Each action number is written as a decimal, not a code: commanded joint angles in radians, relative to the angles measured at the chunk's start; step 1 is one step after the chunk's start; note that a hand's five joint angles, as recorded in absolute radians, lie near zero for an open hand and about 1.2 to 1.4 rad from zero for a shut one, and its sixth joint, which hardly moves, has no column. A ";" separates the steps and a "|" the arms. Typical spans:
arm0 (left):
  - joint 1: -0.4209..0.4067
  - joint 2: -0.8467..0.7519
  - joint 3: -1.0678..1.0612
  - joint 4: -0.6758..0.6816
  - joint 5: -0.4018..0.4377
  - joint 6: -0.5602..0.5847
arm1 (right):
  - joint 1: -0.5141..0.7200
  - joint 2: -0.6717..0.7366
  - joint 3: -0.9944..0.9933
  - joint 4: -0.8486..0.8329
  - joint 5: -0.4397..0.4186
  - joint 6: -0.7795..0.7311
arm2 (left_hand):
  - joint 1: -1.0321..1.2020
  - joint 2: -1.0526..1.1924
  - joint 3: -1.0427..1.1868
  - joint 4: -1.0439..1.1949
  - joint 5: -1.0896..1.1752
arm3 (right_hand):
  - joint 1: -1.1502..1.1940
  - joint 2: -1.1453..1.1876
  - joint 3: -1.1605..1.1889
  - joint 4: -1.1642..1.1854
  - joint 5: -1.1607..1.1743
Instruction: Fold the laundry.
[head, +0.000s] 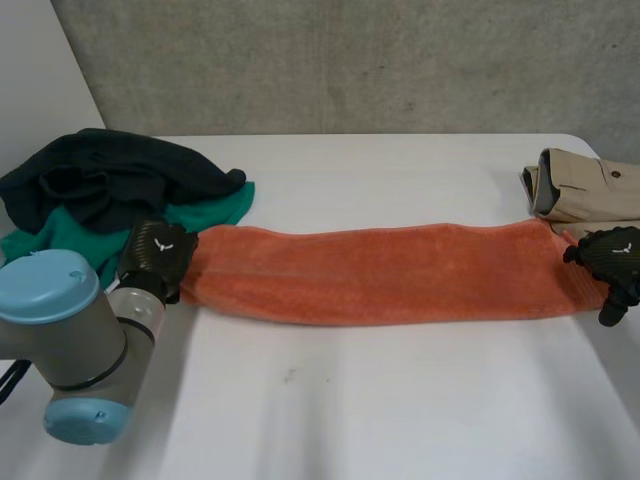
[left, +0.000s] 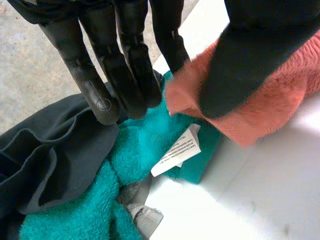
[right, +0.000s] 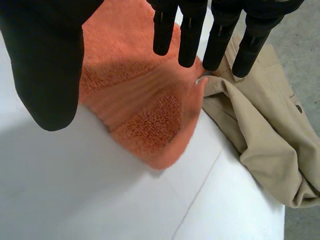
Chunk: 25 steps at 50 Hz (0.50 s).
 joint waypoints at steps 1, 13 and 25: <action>-0.023 0.052 -0.030 -0.002 0.001 0.016 | -0.013 0.046 -0.018 -0.043 -0.001 -0.020 | -0.767 -0.820 -0.837 -0.846 -0.812 | 0.104 0.100 0.102 0.094 0.075; -0.045 0.092 -0.038 -0.003 -0.005 0.009 | -0.012 0.133 -0.062 -0.119 0.005 -0.020 | -0.758 -0.811 -0.828 -0.837 -0.803 | 0.285 0.282 0.284 0.276 0.257; -0.049 0.179 -0.051 -0.012 -0.008 0.006 | -0.104 0.115 -0.067 -0.329 0.145 -0.032 | -0.764 -0.816 -0.834 -0.843 -0.809 | 1.010 1.006 1.008 1.000 0.981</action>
